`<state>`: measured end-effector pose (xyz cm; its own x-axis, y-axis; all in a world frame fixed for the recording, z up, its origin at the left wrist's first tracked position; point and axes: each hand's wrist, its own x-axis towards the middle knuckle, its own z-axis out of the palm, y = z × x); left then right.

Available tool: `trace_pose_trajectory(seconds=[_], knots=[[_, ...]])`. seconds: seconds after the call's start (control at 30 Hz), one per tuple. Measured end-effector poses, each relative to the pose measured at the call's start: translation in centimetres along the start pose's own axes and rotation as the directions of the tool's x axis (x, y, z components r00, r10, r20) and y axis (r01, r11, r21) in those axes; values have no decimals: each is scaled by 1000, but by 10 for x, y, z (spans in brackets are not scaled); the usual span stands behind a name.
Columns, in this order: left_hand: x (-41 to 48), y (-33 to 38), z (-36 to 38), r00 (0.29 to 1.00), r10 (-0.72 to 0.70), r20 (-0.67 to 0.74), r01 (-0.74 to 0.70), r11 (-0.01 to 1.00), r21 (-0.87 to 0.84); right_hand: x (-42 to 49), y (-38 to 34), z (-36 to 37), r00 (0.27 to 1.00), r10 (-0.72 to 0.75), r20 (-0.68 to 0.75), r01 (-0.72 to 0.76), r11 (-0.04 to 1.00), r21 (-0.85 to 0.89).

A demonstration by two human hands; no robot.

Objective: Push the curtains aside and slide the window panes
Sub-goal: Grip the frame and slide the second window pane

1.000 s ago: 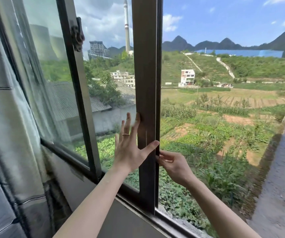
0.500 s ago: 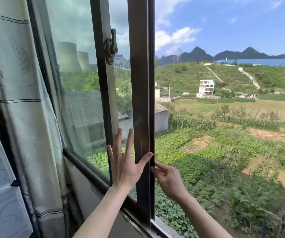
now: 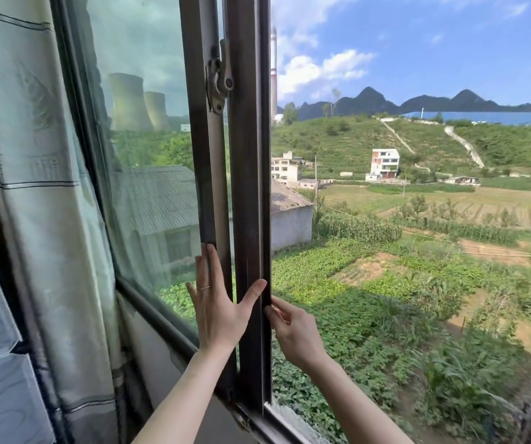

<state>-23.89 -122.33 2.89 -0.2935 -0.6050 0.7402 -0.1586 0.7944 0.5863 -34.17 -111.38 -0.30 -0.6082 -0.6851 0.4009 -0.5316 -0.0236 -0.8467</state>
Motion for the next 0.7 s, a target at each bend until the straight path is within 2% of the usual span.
trace_pose_trajectory(seconds=[0.43, 0.7], knots=[[8, -23, 15, 971, 179, -156, -169, 982, 79, 16, 3, 15, 999, 34, -13, -33, 999, 19], [19, -40, 22, 904, 342, -255, -313, 938, 147, 29, 4, 31, 999, 30, -31, -30, 1000, -10]])
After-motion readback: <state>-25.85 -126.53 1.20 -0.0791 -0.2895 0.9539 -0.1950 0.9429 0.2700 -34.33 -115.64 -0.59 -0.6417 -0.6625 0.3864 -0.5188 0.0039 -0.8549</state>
